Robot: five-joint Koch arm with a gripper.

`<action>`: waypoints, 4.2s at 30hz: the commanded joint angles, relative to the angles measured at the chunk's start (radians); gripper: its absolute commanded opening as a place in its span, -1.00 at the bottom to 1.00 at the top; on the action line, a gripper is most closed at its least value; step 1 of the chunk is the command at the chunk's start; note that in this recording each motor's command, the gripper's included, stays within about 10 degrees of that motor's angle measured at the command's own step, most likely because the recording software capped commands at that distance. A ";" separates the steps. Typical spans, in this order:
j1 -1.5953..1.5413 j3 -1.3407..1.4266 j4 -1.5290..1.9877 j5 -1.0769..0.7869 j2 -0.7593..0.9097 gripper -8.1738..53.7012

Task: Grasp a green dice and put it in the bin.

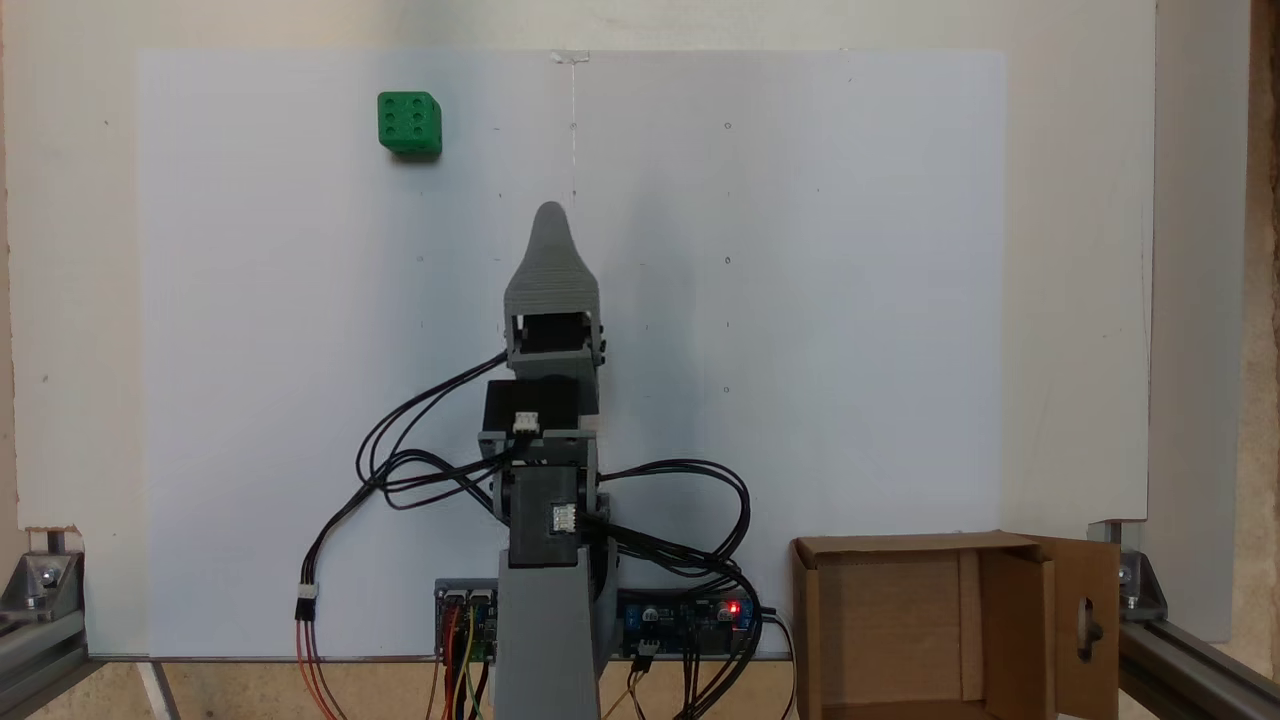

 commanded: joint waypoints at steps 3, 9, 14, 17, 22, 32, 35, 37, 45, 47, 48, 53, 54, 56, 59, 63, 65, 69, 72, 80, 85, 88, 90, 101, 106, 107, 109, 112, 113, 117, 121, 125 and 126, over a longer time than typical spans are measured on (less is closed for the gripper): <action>-0.067 -0.204 0.290 0.144 0.083 0.66; -0.209 -0.390 0.665 0.325 -0.037 0.67; -0.261 -0.681 0.969 0.403 -0.210 0.74; -0.281 -0.804 1.144 0.408 -0.319 0.74; -0.336 -0.940 1.181 0.410 -0.500 0.74; -0.391 -1.243 1.184 0.442 -0.822 0.74; -0.390 -1.347 1.186 0.453 -0.896 0.73; -0.390 -1.414 1.187 0.454 -0.948 0.72; -0.385 -1.678 1.193 0.469 -1.161 0.69; -0.385 -1.704 1.195 0.486 -1.183 0.69; -0.382 -1.717 1.197 0.499 -1.193 0.69; -0.383 -1.775 1.192 0.563 -1.209 0.68; -0.383 -1.798 1.190 0.568 -1.223 0.68; -0.383 -1.839 1.187 0.572 -1.258 0.68; -0.383 -1.852 1.178 0.572 -1.296 0.67; -0.380 -1.852 1.157 0.572 -1.333 0.67; -0.380 -1.852 1.146 0.572 -1.353 0.67; -0.376 -1.852 1.126 0.571 -1.384 0.67; -0.364 -1.852 1.111 0.571 -1.410 0.67; -0.324 -1.852 1.075 0.571 -1.422 0.67; -0.334 -1.852 1.075 0.569 -1.427 0.67; -0.336 -1.852 1.065 0.571 -1.434 0.67; -0.339 -1.852 1.051 0.569 -1.442 0.66; -0.344 -1.852 1.028 0.571 -1.509 0.63; -0.351 -1.852 1.029 0.571 -1.522 0.63; -0.353 -1.850 1.029 0.571 -1.528 0.63; -0.356 -1.850 1.028 0.571 -1.539 0.63; -0.356 -1.852 1.023 0.571 -1.549 0.61; -0.356 -1.850 1.023 0.571 -1.551 0.61; -0.356 -1.850 1.011 0.571 -1.566 0.60; -0.354 -1.852 0.999 0.571 -1.583 0.59; -0.353 -1.852 0.979 0.571 -1.605 0.55; -0.353 -1.852 0.974 0.571 -1.609 0.55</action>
